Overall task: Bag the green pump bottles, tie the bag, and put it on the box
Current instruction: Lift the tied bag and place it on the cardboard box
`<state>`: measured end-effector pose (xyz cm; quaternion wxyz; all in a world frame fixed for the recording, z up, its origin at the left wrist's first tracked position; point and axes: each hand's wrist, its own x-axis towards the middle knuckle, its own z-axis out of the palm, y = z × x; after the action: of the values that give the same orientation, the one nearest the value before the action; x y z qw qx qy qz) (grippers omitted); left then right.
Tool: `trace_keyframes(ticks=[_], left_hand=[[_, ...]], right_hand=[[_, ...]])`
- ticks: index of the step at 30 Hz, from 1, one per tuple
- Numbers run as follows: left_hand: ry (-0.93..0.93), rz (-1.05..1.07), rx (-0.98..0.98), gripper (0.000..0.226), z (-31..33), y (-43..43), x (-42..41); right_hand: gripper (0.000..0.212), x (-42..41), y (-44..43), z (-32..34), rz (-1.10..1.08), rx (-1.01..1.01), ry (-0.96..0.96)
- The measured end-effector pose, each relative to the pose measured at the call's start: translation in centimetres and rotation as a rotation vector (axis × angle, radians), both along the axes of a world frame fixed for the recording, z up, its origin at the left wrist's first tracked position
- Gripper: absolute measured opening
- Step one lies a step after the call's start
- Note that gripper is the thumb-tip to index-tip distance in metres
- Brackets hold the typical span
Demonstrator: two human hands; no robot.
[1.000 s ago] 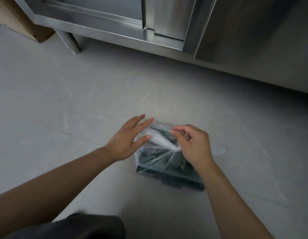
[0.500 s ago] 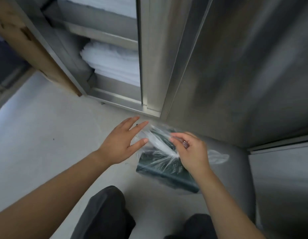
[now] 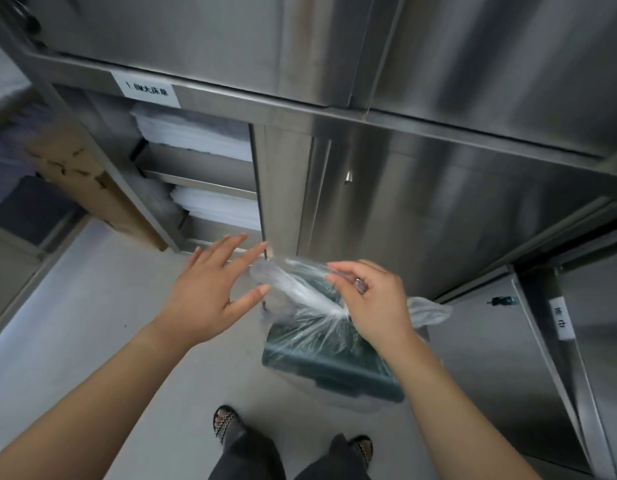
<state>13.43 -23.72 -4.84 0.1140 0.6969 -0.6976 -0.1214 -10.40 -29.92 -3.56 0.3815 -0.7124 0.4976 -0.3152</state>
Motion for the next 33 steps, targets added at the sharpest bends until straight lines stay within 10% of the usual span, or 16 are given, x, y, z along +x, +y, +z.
trace_keyframes(ticks=[33], left_hand=[[-0.049, 0.513, -0.032, 0.075, 5.2, 0.9, 28.4]], right_hand=[[0.006, 34.4, -9.7, 4.5, 0.399, 0.015, -0.059]])
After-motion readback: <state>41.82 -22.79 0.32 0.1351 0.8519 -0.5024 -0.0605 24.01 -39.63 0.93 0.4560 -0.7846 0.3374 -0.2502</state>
